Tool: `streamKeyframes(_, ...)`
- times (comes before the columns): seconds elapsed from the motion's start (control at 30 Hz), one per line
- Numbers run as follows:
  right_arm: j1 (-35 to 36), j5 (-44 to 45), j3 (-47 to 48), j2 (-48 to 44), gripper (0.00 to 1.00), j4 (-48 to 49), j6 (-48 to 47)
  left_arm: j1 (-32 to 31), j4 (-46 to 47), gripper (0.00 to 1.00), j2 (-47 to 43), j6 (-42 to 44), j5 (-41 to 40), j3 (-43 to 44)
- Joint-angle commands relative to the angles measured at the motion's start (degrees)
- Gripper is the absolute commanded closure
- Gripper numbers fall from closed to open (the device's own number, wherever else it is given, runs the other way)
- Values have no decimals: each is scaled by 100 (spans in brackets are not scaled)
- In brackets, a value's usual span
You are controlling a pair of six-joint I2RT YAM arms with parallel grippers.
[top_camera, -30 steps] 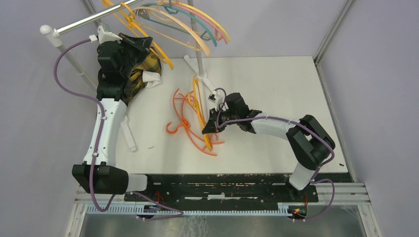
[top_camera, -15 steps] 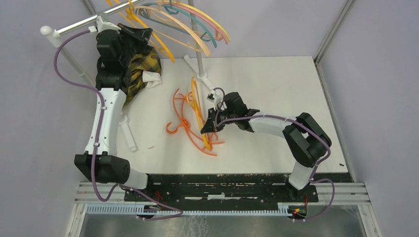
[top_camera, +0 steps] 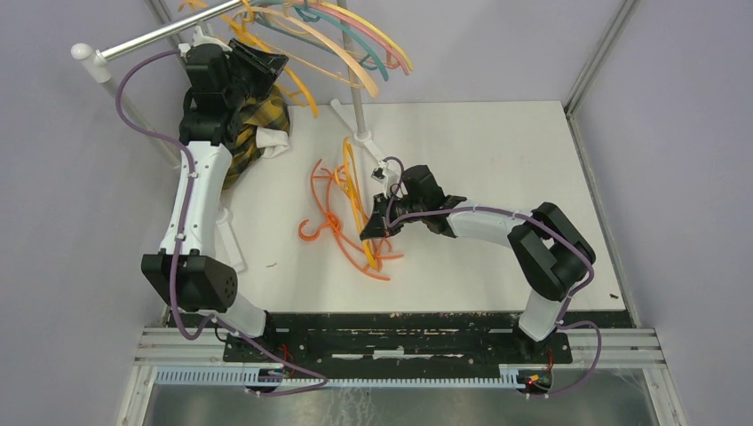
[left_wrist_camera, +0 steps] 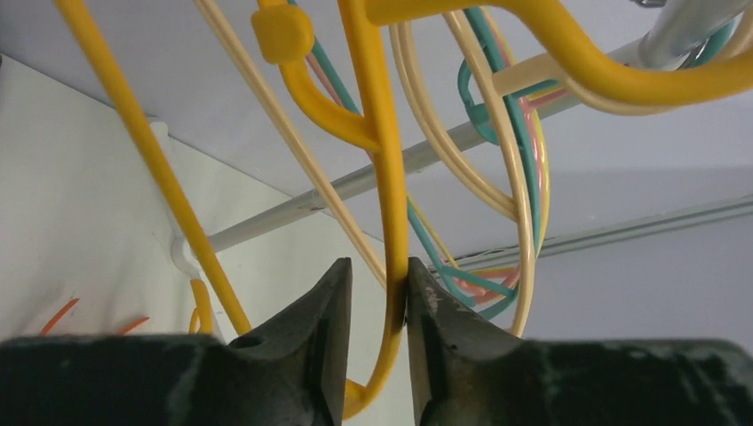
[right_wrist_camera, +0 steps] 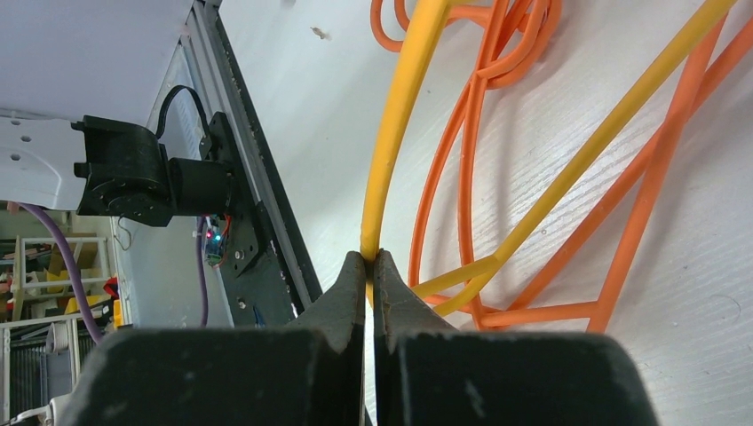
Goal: Organize the hangers
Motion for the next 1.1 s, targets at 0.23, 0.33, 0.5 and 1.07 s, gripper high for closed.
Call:
streamKeyframes(0.23,16,-156,116,21,100,635,114,42,423,0,-1012,704,826,-696)
streamKeyframes(0.33,20,-183,91,45,99,747,189,44,420,1,-1354,943,1058,-976)
streamKeyframes(0.5,16,-200,101,63,100,828,250,50,462,1,-1991,1334,1500,-1848)
streamKeyframes(1.07,13,504,810,117,100,3690,3257,51,174,3,-4535,2278,2553,-5198)
